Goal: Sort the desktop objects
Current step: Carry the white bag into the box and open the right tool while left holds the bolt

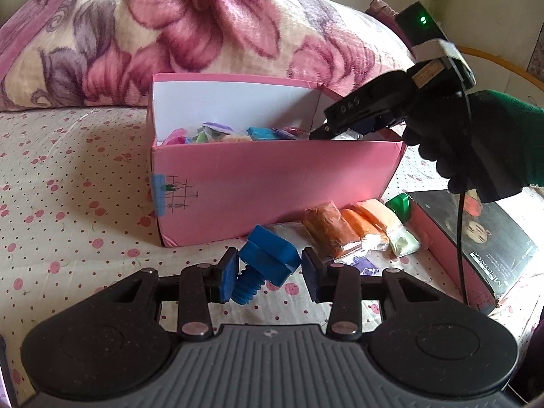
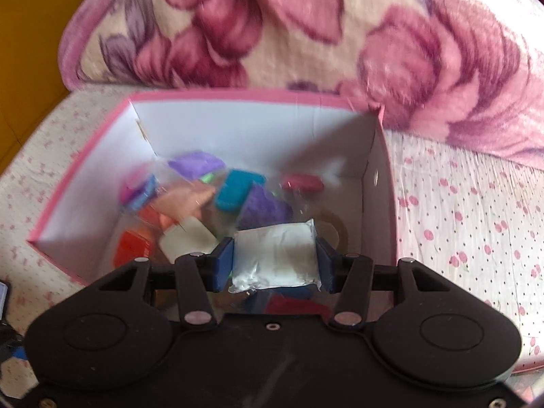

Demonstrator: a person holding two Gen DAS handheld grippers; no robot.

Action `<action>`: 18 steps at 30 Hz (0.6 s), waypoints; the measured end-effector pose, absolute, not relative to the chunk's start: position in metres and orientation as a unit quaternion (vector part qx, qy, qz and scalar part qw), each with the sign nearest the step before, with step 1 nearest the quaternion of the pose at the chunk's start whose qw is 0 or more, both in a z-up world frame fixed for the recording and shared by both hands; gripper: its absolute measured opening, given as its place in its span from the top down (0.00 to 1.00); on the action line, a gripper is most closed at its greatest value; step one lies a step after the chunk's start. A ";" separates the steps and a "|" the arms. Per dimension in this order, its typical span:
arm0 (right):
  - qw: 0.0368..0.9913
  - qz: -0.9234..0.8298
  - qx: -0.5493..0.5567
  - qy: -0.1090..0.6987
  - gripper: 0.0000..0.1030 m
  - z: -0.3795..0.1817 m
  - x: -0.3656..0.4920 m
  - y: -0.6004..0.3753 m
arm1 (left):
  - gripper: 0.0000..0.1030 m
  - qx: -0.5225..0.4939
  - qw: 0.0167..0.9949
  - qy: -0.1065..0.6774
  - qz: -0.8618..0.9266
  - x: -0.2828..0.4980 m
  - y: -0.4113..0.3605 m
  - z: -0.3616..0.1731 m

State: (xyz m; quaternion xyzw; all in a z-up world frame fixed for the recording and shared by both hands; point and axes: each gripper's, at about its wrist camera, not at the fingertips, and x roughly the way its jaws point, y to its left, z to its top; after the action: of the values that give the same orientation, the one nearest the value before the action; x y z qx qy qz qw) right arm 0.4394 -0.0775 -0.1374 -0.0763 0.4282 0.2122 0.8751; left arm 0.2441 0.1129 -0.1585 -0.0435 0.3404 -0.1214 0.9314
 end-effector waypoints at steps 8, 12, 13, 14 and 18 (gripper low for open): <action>0.874 0.200 -0.097 0.433 0.45 -0.137 0.438 -0.073 | 0.62 -0.044 0.931 0.341 -0.119 0.243 0.114 -0.159; 0.873 0.199 -0.106 0.431 0.36 -0.137 0.435 -0.074 | 0.62 -0.044 0.932 0.341 -0.117 0.243 0.114 -0.159; 0.874 0.199 -0.106 0.431 0.33 -0.137 0.434 -0.074 | 0.62 -0.044 0.932 0.341 -0.117 0.243 0.115 -0.159; 0.875 0.198 -0.105 0.429 0.33 -0.136 0.433 -0.075 | 0.62 -0.044 0.932 0.341 -0.117 0.243 0.115 -0.159; 0.887 0.200 -0.091 0.407 0.32 -0.126 0.421 -0.081 | 0.62 -0.045 0.932 0.341 -0.117 0.243 0.115 -0.159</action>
State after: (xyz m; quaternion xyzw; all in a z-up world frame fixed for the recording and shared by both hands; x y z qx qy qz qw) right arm 0.4210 -0.0806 -0.1264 -0.0908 0.4070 0.2005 0.8865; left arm 0.2433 0.1152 -0.1592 -0.0449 0.3408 -0.1171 0.9317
